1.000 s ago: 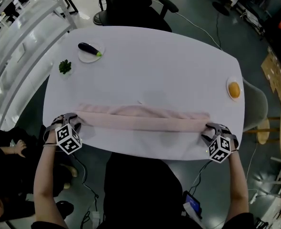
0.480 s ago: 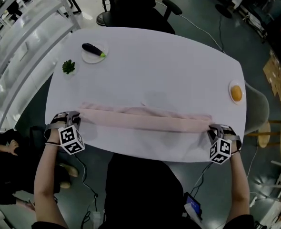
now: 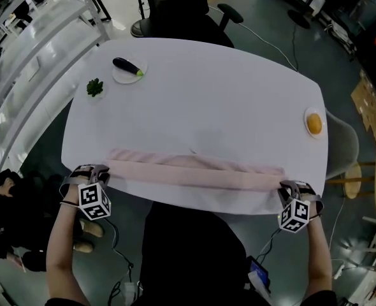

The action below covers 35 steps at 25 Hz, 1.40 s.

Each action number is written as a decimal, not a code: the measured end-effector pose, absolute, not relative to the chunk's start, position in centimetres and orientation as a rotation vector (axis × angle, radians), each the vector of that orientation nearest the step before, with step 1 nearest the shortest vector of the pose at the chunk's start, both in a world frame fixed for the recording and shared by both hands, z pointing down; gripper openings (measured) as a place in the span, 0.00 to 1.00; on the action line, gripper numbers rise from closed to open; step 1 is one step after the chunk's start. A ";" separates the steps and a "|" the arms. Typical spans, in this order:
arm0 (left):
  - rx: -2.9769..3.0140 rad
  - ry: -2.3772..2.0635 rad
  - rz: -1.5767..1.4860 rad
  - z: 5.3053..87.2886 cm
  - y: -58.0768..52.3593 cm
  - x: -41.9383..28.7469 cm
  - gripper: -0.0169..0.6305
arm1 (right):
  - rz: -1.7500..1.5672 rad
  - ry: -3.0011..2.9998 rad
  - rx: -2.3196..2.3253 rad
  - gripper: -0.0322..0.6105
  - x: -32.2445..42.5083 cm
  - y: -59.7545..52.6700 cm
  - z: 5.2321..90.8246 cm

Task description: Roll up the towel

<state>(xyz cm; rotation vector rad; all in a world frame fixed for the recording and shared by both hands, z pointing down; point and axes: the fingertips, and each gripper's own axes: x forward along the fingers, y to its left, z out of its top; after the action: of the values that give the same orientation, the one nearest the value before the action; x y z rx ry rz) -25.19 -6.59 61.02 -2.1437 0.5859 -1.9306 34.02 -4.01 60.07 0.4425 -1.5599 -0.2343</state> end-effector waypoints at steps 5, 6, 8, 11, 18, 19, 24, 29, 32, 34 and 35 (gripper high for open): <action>-2.182 0.539 -1.959 61.1 -7.0 -25.2 0.10 | -0.167 -1.574 0.402 0.15 34.2 -4.3 60.7; -2.195 0.537 -1.956 60.8 -7.5 -25.2 0.10 | -0.142 -1.585 0.389 0.15 34.2 -4.6 60.4; -2.216 0.541 -1.955 60.2 -8.6 -25.3 0.10 | -0.086 -1.602 0.364 0.15 34.4 -5.5 60.0; -2.247 0.530 -1.969 59.9 -10.3 -25.3 0.10 | 0.021 -1.624 0.337 0.15 34.6 -7.1 59.6; -2.344 0.428 -2.040 60.4 -14.2 -24.9 0.10 | 0.233 -1.649 0.304 0.16 35.2 -10.8 60.0; -2.357 0.415 -2.048 60.5 -14.7 -24.8 0.10 | 0.247 -1.649 0.298 0.16 35.2 -11.2 60.2; -2.413 0.389 -2.048 61.3 -16.6 -24.5 0.10 | 0.332 -1.616 0.296 0.16 35.4 -12.1 61.1; -2.441 0.520 -1.987 61.3 -17.6 -24.7 0.19 | 0.335 -1.617 0.337 0.17 35.3 -12.4 61.5; -2.428 0.650 -1.935 60.8 -18.6 -25.1 0.33 | 0.292 -1.618 0.393 0.23 35.7 -13.1 61.5; -2.410 0.722 -1.906 60.3 -19.1 -25.5 0.42 | 0.260 -1.615 0.470 0.38 36.2 -13.9 61.0; -2.402 0.756 -1.893 60.0 -19.4 -25.7 0.47 | 0.244 -1.613 0.515 0.45 36.4 -14.4 60.5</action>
<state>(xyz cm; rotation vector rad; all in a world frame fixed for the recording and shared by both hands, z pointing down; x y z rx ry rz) -25.66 -19.41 60.02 -2.4017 0.7556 -1.8928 36.40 -14.38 60.54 0.5148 -1.6129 0.2441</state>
